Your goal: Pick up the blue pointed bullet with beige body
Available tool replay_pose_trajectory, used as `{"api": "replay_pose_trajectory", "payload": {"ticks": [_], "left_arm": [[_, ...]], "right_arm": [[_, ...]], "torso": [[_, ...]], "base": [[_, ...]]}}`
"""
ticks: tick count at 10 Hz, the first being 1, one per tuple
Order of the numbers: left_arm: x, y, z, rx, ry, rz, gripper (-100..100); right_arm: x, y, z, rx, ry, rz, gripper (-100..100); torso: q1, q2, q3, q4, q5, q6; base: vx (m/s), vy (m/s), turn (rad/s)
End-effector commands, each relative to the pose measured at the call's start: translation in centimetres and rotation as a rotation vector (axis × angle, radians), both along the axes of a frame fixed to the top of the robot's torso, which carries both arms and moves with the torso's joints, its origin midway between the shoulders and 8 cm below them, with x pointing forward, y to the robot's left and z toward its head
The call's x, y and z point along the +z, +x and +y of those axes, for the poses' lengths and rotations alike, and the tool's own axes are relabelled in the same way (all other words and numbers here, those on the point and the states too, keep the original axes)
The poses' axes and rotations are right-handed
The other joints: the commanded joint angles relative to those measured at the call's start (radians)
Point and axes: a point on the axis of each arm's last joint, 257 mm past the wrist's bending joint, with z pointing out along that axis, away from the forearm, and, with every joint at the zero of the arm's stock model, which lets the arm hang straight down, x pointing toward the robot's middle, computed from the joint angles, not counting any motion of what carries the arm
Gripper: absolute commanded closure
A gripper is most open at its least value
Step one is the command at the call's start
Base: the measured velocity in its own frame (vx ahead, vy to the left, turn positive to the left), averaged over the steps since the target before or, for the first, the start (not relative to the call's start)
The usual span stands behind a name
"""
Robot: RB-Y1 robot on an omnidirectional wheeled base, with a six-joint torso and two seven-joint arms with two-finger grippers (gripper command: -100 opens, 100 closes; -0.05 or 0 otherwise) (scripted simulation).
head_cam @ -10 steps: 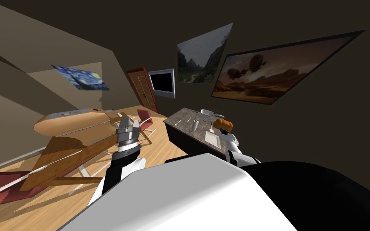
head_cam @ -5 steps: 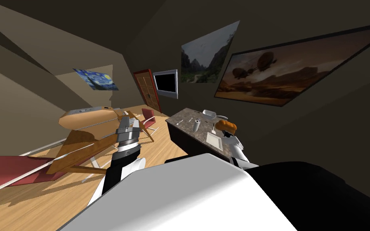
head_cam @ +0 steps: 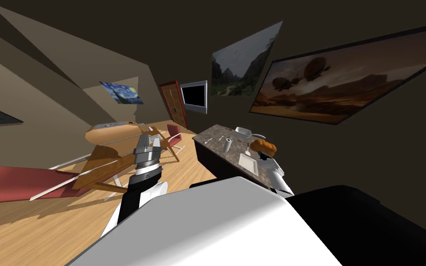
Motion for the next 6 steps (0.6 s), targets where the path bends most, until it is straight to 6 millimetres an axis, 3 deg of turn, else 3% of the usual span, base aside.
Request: {"api": "replay_pose_trajectory", "payload": {"ticks": [1, 2, 5, 6], "left_arm": [[0.0, 0.0, 0.0, 0.000, 0.000, 0.000, 0], [0.0, 0.0, 0.0, 0.000, 0.000, 0.000, 0], [0.0, 0.0, 0.0, 0.000, 0.000, 0.000, 0], [0.0, 0.0, 0.0, 0.000, 0.000, 0.000, 0]], "right_arm": [[0.6, -0.8, 0.0, -0.009, -0.007, -0.008, 100], [0.1, -2.5, 0.0, -0.043, 0.008, -0.004, 100], [0.8, -2.6, 0.0, -0.033, -0.005, -0.013, 100], [0.9, -2.6, 0.0, -0.034, -0.006, -0.014, 0]], "torso": [[0.000, 0.000, 0.000, 0.000, 0.000, 0.000], [0.000, 0.000, 0.000, 0.000, 0.001, 0.001], [-0.001, 0.001, 0.000, 0.000, 0.000, 0.002], [0.000, 0.000, 0.000, 0.000, 0.000, 0.002]], "base": [[-0.016, -0.015, 0.128], [-0.022, -0.018, 0.198], [-0.009, -0.010, 0.022], [0.000, 0.000, 0.000]]}}
